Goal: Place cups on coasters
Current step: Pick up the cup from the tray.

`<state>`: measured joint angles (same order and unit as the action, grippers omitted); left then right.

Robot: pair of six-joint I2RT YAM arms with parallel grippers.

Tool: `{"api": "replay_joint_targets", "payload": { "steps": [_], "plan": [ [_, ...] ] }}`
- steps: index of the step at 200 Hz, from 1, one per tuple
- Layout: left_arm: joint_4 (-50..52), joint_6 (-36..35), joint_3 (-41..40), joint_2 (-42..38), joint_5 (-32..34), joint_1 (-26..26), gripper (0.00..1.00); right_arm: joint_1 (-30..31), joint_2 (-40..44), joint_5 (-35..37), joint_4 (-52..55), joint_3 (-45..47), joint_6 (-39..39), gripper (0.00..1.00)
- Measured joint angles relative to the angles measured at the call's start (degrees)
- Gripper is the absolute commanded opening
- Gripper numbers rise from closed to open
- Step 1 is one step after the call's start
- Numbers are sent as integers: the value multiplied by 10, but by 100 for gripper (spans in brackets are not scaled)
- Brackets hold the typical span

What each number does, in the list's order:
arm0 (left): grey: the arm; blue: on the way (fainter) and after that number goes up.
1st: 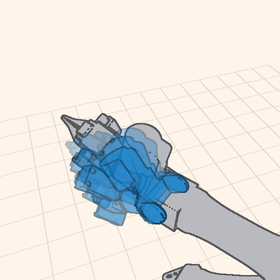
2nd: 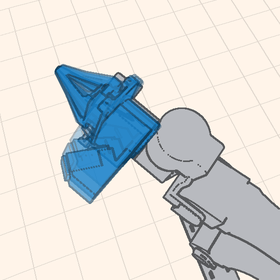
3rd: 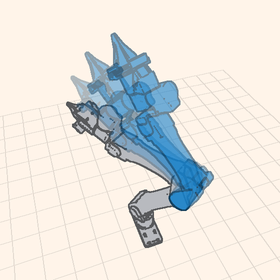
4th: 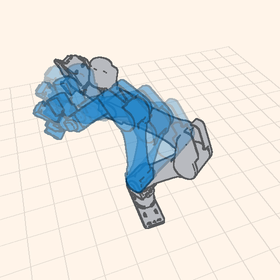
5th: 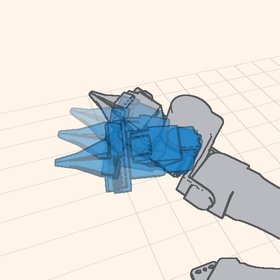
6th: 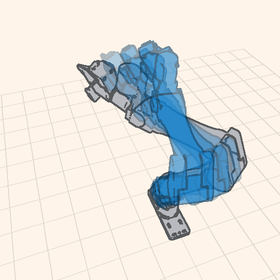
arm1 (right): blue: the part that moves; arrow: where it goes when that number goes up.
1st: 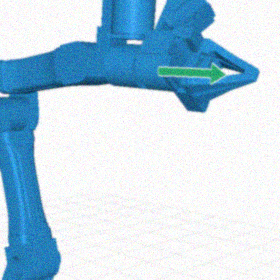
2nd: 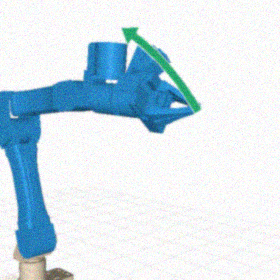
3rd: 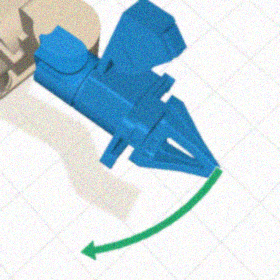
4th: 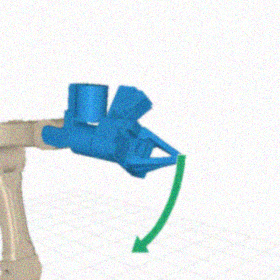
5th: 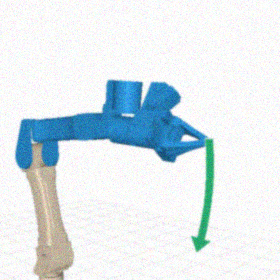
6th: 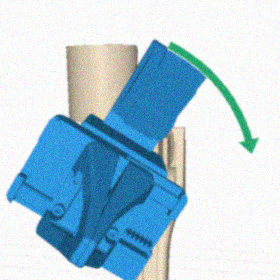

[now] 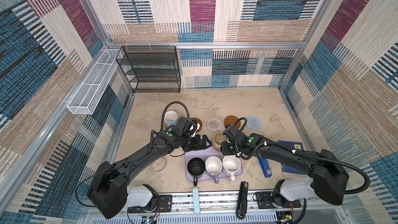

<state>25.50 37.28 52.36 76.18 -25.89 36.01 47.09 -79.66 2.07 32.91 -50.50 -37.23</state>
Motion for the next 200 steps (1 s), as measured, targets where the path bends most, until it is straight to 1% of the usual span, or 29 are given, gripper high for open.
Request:
{"api": "replay_joint_targets", "payload": {
  "steps": [62,87,142,183,200],
  "plan": [
    [0,0,5,7,0,0,99,-1,-5,-2,-5,6,9,37],
    [-2,0,7,16,0,0,99,-1,-11,-11,-8,9,1,34],
    [-20,0,9,50,0,0,99,-1,-11,-14,-10,10,0,35],
    [-24,0,13,51,0,0,99,-7,-28,-13,5,-16,19,33],
    [-24,0,13,49,0,1,99,-8,-28,-5,9,-34,26,30]
  ]
}}
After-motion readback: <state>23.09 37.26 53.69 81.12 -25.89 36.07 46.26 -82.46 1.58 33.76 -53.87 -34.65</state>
